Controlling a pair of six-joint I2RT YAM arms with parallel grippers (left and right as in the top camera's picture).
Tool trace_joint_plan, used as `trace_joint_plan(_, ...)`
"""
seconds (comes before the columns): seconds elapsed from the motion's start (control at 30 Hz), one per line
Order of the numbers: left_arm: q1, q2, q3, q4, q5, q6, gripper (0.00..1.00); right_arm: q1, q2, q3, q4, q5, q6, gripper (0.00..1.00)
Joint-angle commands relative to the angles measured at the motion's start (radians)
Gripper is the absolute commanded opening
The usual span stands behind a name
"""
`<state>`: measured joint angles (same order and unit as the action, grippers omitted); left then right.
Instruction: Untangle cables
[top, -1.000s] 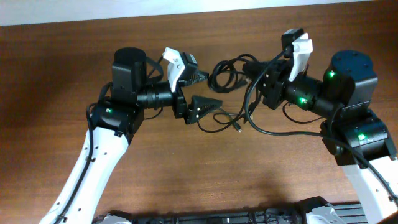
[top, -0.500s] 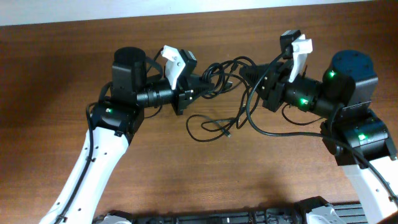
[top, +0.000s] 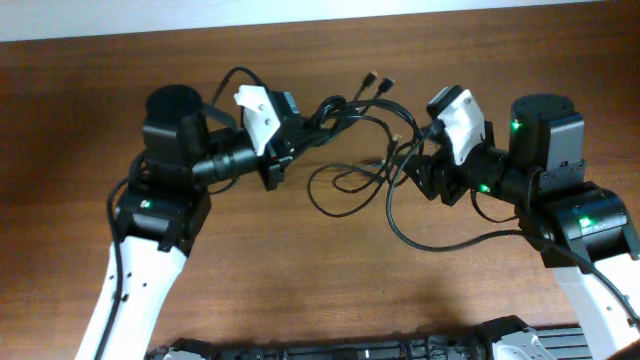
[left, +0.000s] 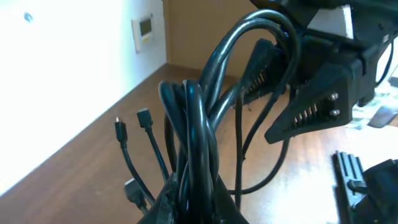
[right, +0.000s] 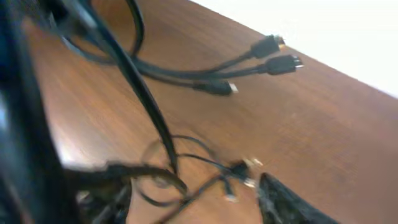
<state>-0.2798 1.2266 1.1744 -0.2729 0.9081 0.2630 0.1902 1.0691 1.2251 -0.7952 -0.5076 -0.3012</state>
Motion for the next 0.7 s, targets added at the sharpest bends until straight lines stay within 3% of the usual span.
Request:
trace_joint_plan(0.0, 0.006, -0.025, 0.005, -0.023, 0.011, 0.060, 0.00, 0.000, -0.033, 0.014, 0.006, 0.018, -0.275, 0.69)
trace_joint_plan(0.17, 0.003, -0.025, 0.005, -0.116, 0.013, 0.121, 0.03, 0.000, -0.100, 0.014, 0.037, -0.126, -0.460, 0.91)
trace_joint_plan(0.27, -0.010, -0.025, 0.005, -0.124, 0.036, 0.122, 0.05, 0.000, -0.134, 0.014, 0.053, -0.213, -0.548, 1.00)
trace_joint_plan(0.43, -0.094, -0.025, 0.005, -0.126, 0.082, 0.159, 0.08, 0.000, -0.149, 0.014, 0.059, -0.285, -0.612, 1.00)
trace_joint_plan(0.67, -0.204, -0.025, 0.005, -0.126, 0.079, 0.238, 0.11, 0.000, -0.149, 0.014, 0.068, -0.317, -0.611, 0.81)
